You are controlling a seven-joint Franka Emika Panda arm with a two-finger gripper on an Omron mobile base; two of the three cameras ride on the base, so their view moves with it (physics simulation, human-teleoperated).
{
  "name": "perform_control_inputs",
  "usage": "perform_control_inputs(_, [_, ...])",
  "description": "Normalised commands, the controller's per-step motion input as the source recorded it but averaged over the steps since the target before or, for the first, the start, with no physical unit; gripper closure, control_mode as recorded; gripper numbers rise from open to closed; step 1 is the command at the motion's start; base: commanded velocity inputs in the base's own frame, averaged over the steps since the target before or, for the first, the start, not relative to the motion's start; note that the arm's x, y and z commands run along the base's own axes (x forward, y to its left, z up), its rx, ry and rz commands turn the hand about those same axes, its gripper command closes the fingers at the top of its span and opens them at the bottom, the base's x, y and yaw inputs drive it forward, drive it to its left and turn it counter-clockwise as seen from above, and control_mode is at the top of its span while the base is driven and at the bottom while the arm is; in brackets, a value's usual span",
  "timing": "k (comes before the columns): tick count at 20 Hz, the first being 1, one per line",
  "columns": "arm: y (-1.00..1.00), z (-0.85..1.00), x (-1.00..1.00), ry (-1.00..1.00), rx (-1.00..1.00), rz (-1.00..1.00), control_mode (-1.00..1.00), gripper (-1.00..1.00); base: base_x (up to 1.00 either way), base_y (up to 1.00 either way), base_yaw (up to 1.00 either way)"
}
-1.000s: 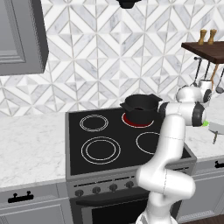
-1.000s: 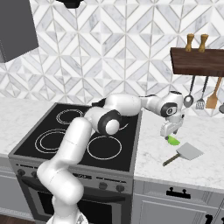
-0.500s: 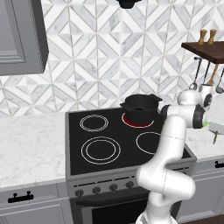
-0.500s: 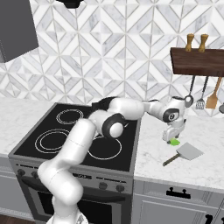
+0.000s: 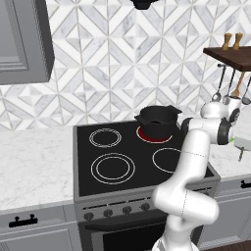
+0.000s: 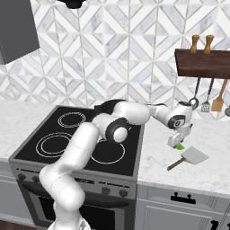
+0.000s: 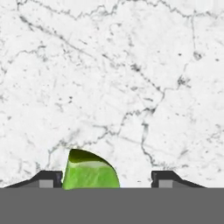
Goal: Put the avocado and lemon wedge in the pot. Retrieve the spatula and lightly stir the vegetables in the pot.
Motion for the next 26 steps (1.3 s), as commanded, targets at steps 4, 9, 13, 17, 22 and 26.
perform_control_inputs(4, [0.27,-0.01,-0.01,-0.01,0.01,0.0,-1.0,1.0,0.0,0.0,0.0])
perform_control_inputs(9, [0.74,0.33,-0.21,-0.03,0.0,0.0,-1.0,1.0,0.0,0.0,0.0])
perform_control_inputs(13, [1.0,0.41,0.0,0.0,-0.04,0.0,-1.0,1.0,0.0,0.0,0.0])
perform_control_inputs(17, [1.0,0.64,0.0,0.0,-0.08,0.0,-1.0,1.0,0.0,0.0,0.0])
perform_control_inputs(22, [0.61,0.97,0.0,0.03,-0.09,0.0,-1.0,1.0,0.0,0.0,0.0])
perform_control_inputs(26, [1.0,0.39,0.27,-0.01,-0.01,0.01,-1.0,1.0,0.0,0.0,0.0])
